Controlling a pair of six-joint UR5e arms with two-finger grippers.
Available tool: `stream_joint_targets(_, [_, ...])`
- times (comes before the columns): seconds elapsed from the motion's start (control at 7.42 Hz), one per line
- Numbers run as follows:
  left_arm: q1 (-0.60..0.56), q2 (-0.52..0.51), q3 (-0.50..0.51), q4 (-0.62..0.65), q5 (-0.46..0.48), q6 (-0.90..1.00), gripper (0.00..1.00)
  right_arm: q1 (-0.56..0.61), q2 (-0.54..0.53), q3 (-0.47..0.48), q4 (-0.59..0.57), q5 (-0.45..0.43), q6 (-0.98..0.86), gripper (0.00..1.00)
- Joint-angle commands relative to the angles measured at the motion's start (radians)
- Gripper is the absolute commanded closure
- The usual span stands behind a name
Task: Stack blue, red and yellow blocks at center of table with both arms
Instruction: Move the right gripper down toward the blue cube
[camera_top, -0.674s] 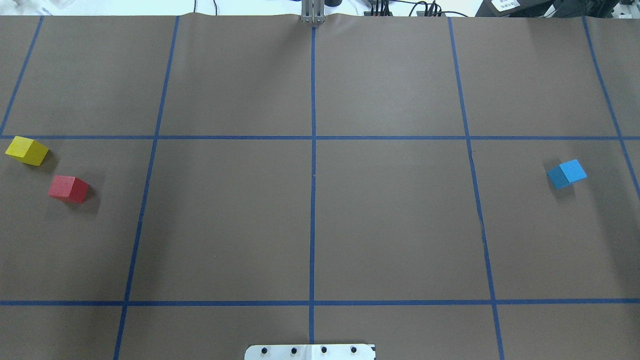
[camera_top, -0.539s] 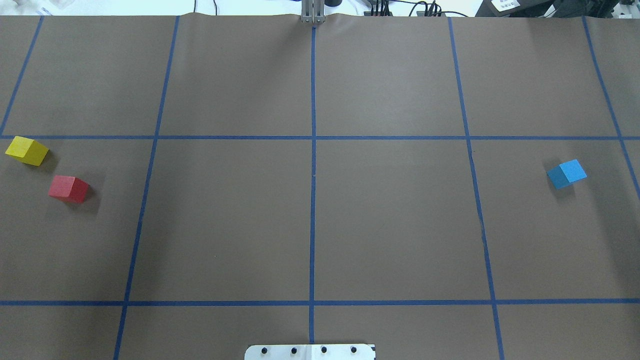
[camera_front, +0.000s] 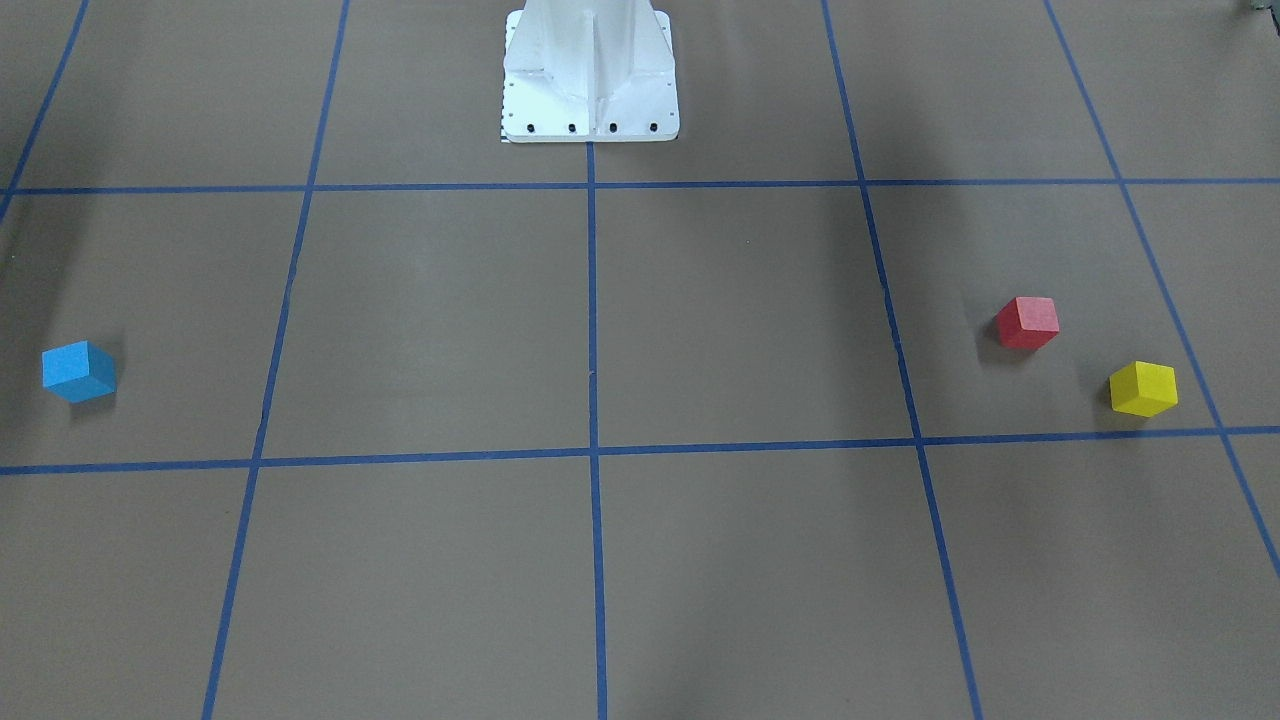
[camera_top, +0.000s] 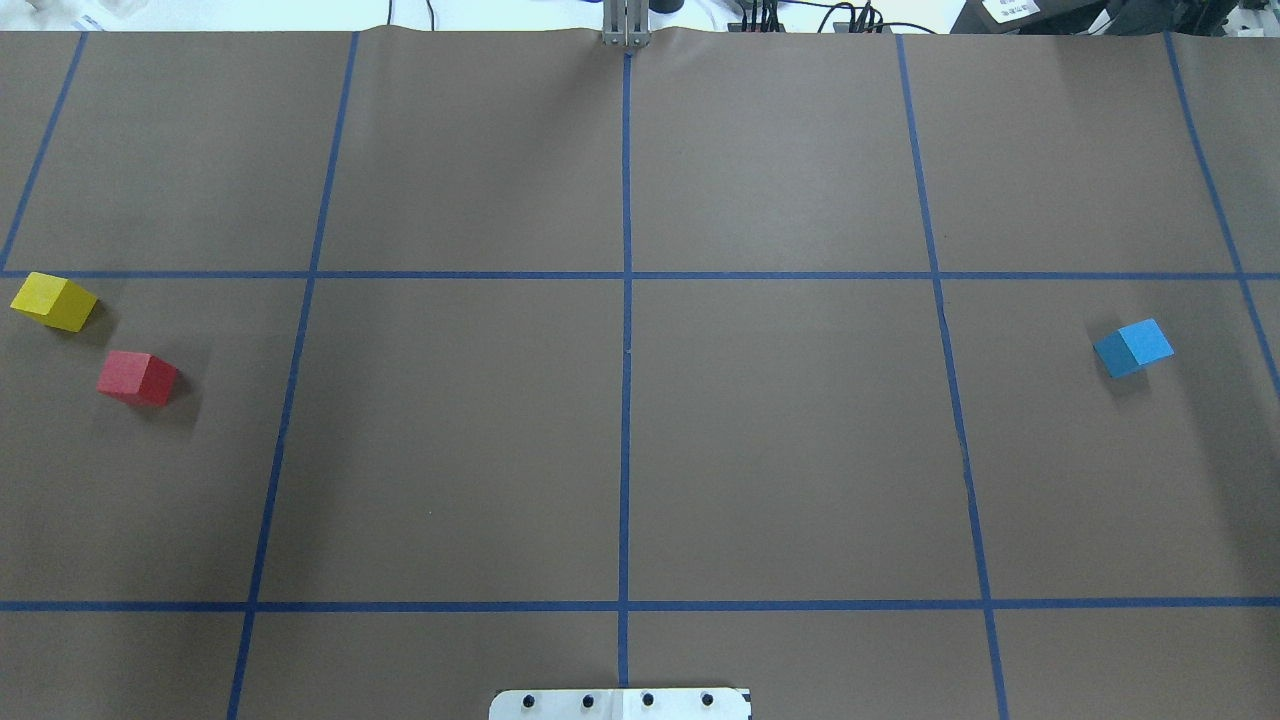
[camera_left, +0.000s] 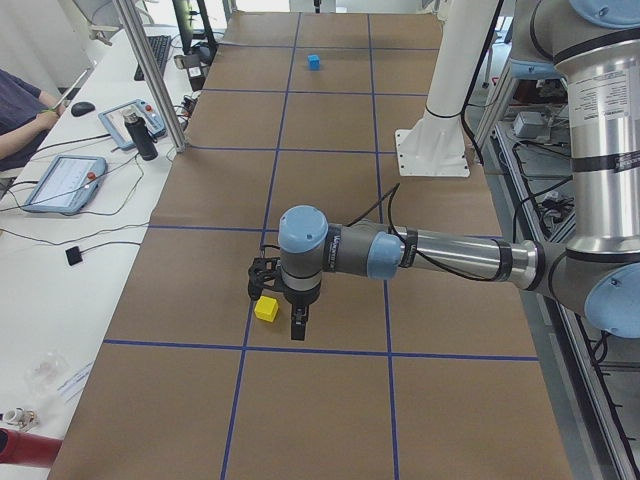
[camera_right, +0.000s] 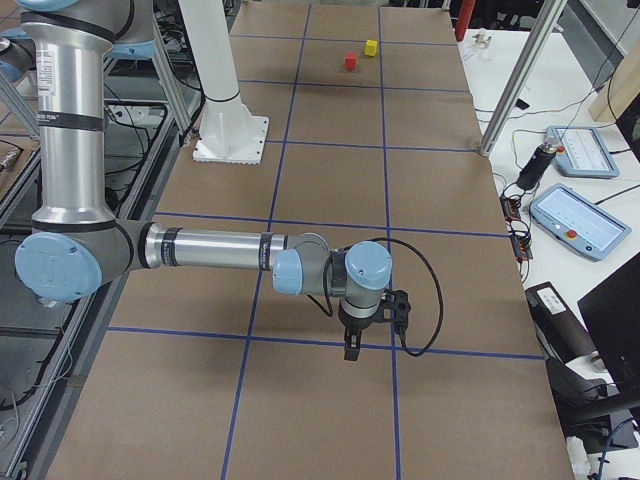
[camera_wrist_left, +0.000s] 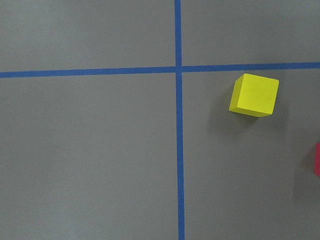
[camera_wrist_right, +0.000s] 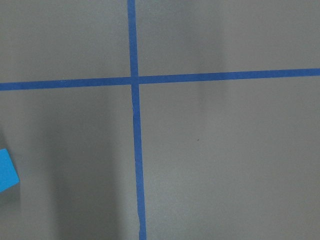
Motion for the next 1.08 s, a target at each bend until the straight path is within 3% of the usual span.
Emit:
stream_joint_targets(0.0, [0.003,-0.022,-0.024,-0.014,-0.005,-0.005,0.00,0.000,0.005,0.016,0.002,0.000,0.011,0.01])
stream_joint_targets(0.4, [0.050,-0.134,-0.009,-0.014,-0.002,-0.009,0.00,-0.043,0.103,0.024,0.003,0.032,0.060,0.01])
stream_joint_targets(0.67, [0.056,-0.155,-0.002,-0.017,-0.005,-0.014,0.00,-0.205,0.097,0.002,0.237,0.034,0.124,0.01])
stream_joint_targets(0.94, [0.066,-0.166,0.001,-0.022,-0.005,-0.091,0.00,-0.374,0.129,0.001,0.337,0.014,0.296,0.01])
